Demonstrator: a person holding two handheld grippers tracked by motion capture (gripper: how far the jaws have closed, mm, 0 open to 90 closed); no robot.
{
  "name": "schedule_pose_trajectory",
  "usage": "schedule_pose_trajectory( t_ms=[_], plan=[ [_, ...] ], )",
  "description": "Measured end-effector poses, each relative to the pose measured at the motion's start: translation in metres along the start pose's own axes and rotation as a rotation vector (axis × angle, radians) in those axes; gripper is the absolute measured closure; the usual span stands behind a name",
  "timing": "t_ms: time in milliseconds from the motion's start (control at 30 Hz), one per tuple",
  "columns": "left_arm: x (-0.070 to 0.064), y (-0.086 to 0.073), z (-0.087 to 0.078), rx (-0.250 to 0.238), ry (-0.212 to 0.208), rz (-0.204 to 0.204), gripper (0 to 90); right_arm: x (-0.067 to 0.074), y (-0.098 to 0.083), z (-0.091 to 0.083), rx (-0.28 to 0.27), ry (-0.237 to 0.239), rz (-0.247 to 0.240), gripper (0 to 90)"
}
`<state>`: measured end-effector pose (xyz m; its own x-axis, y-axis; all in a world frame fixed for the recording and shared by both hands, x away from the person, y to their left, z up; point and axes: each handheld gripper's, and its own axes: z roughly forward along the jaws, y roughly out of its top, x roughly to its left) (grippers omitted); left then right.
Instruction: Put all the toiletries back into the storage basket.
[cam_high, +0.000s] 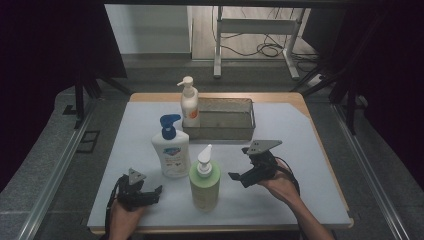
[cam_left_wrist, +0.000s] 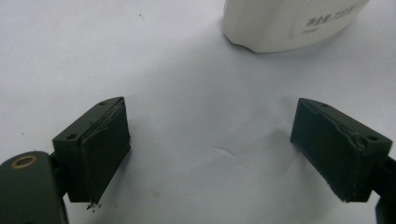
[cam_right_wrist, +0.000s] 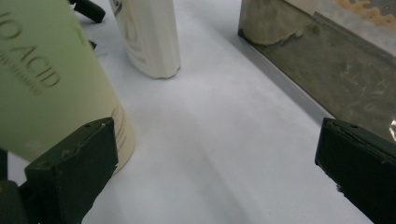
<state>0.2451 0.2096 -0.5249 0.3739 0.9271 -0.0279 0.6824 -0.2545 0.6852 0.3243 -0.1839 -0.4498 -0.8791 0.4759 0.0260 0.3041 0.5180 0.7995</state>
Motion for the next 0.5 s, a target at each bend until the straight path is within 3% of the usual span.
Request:
schedule_pose_trajectory(
  t_ms=[500],
  plan=[
    [0.0, 0.0, 0.0, 0.002, 0.0, -0.003, 11.5, 0.027, -0.01, -0.004, 0.007, 0.077, -0.022, 0.0]
  ],
)
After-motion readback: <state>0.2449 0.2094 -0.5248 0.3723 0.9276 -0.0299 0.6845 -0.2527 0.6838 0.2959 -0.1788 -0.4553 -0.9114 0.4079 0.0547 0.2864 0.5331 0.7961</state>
